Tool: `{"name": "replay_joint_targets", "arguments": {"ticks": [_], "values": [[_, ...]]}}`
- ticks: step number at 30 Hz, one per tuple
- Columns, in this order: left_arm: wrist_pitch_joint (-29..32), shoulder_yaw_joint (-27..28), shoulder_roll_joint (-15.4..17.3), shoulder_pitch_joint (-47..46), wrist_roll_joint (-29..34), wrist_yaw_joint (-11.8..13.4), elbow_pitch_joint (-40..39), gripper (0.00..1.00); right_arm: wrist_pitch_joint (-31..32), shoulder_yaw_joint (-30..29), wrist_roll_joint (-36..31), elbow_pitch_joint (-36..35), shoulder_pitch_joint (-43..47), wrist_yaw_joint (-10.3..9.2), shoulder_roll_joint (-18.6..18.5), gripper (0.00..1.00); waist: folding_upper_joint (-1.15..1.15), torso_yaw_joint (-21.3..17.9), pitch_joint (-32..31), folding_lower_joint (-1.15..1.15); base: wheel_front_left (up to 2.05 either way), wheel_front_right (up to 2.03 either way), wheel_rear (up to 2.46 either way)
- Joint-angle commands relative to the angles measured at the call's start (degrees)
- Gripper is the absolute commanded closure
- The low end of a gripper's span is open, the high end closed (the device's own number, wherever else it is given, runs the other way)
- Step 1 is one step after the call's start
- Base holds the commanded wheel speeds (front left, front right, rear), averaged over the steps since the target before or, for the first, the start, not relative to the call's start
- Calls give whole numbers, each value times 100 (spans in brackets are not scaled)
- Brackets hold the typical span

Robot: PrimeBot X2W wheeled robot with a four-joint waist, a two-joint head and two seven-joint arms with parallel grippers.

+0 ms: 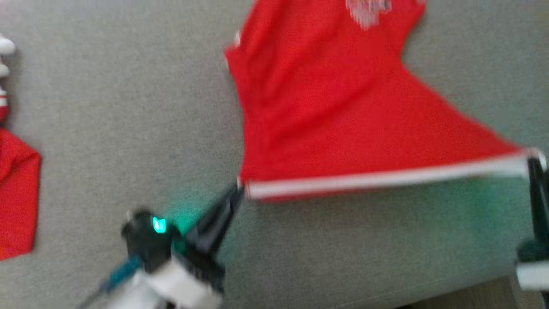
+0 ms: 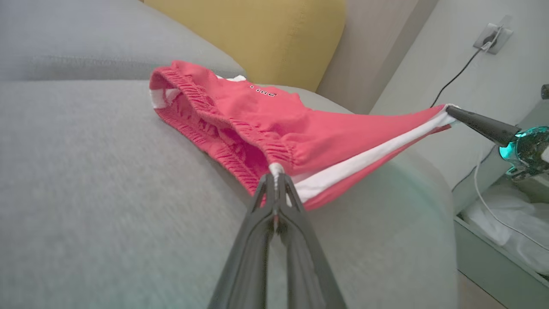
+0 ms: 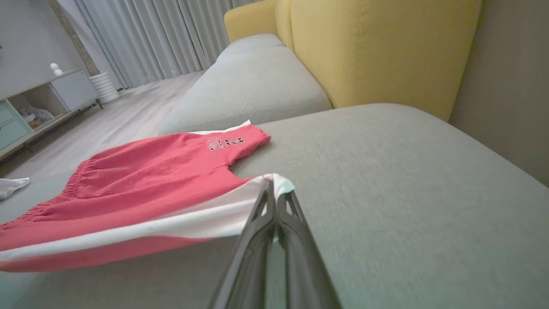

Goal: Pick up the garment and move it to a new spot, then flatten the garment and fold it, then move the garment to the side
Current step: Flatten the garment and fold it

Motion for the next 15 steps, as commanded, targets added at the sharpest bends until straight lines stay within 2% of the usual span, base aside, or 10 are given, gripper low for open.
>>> {"name": "replay_joint_targets", "arguments": {"ticks": [1, 5, 6, 10, 15], "values": [[-24, 218, 217, 236, 11, 70, -303, 100, 62, -167, 64, -381, 403, 37, -162, 100, 0, 41, -248, 1, 0, 0, 0], [-24, 307, 218, 774, -131, 196, -835, 100, 354, -692, -49, -1021, 1041, 37, -153, 100, 0, 135, -396, 1, 0, 0, 0], [-23, 371, 108, 788, -287, 211, -1035, 100, 567, -880, -141, -1209, 1012, 37, -175, 100, 0, 216, -390, 1, 0, 0, 0], [180, 467, -246, 316, -582, 161, -1037, 100, 1060, -990, -317, -1142, 399, 37, -324, 100, 0, 398, -240, 1, 0, 0, 0], [562, 595, -798, -665, -871, 109, -515, 100, 1750, -661, -421, -656, -850, 37, -761, 100, 0, 621, 158, 1, 0, 0, 0]]}}
